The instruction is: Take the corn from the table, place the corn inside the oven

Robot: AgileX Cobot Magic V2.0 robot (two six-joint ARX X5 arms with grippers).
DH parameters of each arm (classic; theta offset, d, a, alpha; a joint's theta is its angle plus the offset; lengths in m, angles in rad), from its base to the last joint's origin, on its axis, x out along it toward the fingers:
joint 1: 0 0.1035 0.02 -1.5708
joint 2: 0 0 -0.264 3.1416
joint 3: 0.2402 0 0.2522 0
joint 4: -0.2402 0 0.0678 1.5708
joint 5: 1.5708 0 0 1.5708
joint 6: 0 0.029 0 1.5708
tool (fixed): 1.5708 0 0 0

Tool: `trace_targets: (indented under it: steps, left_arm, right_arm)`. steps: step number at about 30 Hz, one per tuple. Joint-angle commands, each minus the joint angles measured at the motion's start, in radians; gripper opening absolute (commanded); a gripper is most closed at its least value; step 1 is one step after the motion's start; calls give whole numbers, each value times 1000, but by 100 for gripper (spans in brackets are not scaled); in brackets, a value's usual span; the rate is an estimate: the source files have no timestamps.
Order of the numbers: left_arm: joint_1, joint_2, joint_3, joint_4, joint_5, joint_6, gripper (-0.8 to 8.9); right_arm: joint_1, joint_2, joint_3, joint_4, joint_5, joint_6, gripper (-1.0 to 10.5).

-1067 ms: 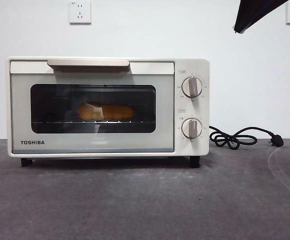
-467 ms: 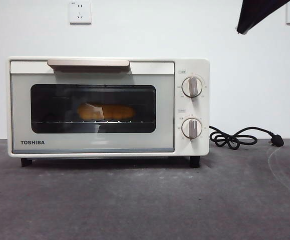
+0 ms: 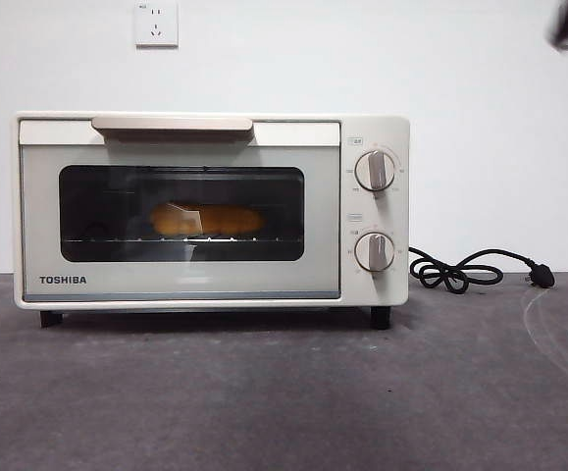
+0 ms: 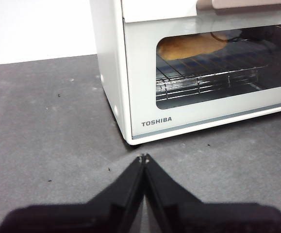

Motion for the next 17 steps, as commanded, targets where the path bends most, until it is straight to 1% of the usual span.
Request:
trace_targets:
  steps: [1,6,8,11,15,16,17]
  left_arm:
    - [-2,0,-8,8,-3,4,-4]
    - [-2,0,-8,8,-3,4,-4]
    - [-2,0,-8,8,-3,4,-4]
    - [-2,0,-8,8,-3,4,-4]
    - [-2,0,-8,8,-3,4,-4]
    - [-2,0,-8,8,-3,4,-4]
    - [-2,0,-8,8,-3,4,-4]
  right_arm:
    - [-54,-109,-206,85,-3,76,1]
    - [-86,-309,-499,261,13,79,1]
    - [-86,-403,-597,286,14,80,1]
    - [-90,-534,-702,282,19,114,1]
    - [-101,-698,-786,268,34,167,1]
    - [-104,-732,-797,256,34,176,1]
    - [-108,-788,-797,199,37,176,1]
